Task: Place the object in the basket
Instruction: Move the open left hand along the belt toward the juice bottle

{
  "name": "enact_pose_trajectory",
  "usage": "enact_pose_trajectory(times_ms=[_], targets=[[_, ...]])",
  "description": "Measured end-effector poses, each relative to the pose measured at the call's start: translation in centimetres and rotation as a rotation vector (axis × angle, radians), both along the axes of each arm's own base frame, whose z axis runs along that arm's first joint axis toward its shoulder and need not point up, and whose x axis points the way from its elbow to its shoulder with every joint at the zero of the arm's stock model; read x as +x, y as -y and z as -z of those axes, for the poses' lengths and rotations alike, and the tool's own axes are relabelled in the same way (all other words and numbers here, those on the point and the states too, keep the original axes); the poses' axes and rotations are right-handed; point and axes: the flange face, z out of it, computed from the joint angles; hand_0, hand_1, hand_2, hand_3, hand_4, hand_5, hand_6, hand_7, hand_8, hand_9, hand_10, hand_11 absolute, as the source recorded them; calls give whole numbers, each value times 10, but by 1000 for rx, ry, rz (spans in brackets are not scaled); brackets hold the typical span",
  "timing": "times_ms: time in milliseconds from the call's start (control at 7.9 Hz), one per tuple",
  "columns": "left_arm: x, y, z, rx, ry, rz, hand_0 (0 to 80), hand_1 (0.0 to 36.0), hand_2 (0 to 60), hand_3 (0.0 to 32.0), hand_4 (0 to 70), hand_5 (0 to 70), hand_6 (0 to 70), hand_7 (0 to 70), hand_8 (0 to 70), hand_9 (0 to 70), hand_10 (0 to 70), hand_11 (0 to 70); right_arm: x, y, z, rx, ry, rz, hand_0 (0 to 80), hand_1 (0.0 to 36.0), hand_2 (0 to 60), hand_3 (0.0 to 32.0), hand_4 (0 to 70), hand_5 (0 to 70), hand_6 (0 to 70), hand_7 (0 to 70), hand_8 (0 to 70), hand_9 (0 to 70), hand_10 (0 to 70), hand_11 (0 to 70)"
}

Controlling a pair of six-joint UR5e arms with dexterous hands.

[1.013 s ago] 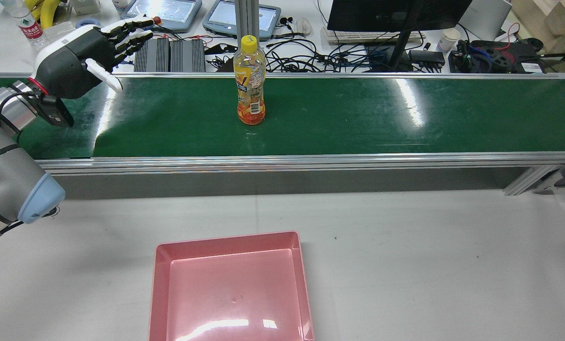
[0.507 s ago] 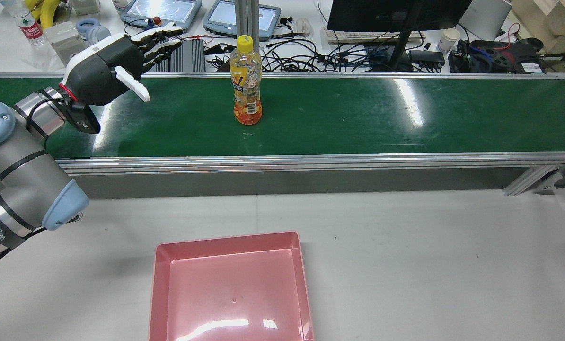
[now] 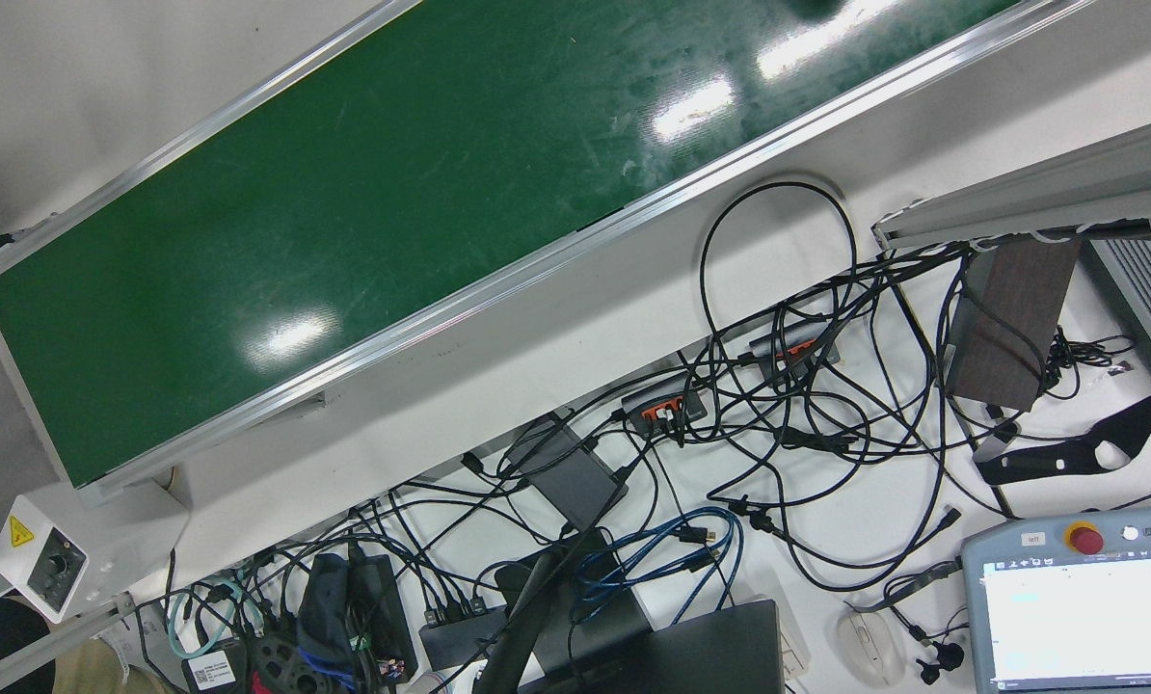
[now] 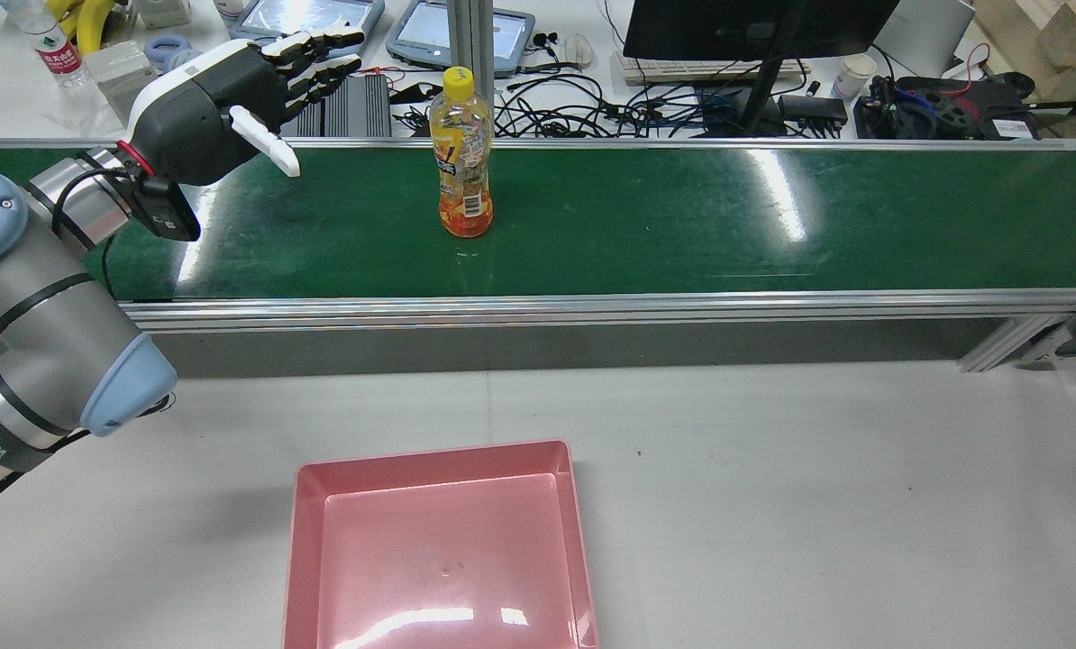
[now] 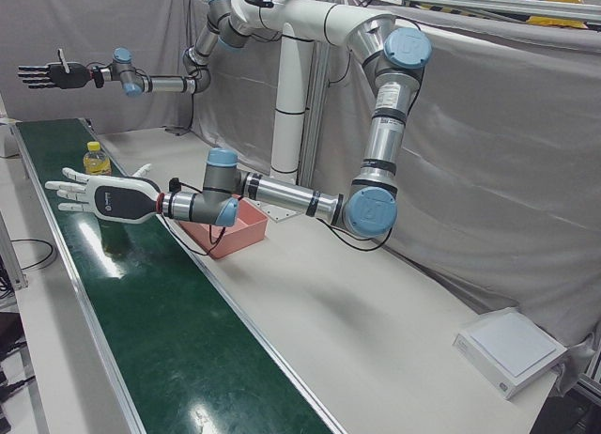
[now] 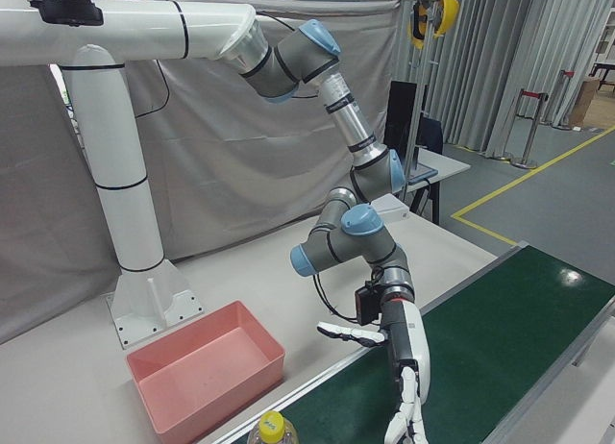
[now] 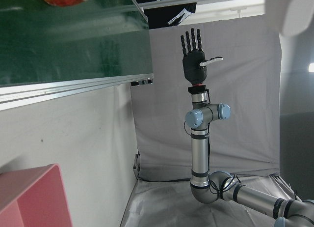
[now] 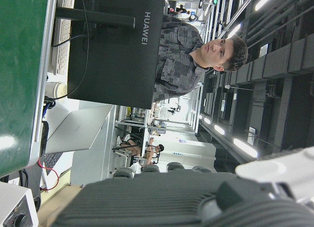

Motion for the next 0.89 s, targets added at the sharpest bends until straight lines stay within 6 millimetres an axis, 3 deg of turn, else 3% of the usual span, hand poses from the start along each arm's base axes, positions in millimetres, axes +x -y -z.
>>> enact_pose_trajectory(times_ms=[887], targets=[[29,-11,-2,-16,32,12,666,48,0,14,139,156,4,20,76,102,15,38,0,0,0,0,0,0,0,0,0,0,0,0,0,0,0,0,0,0]])
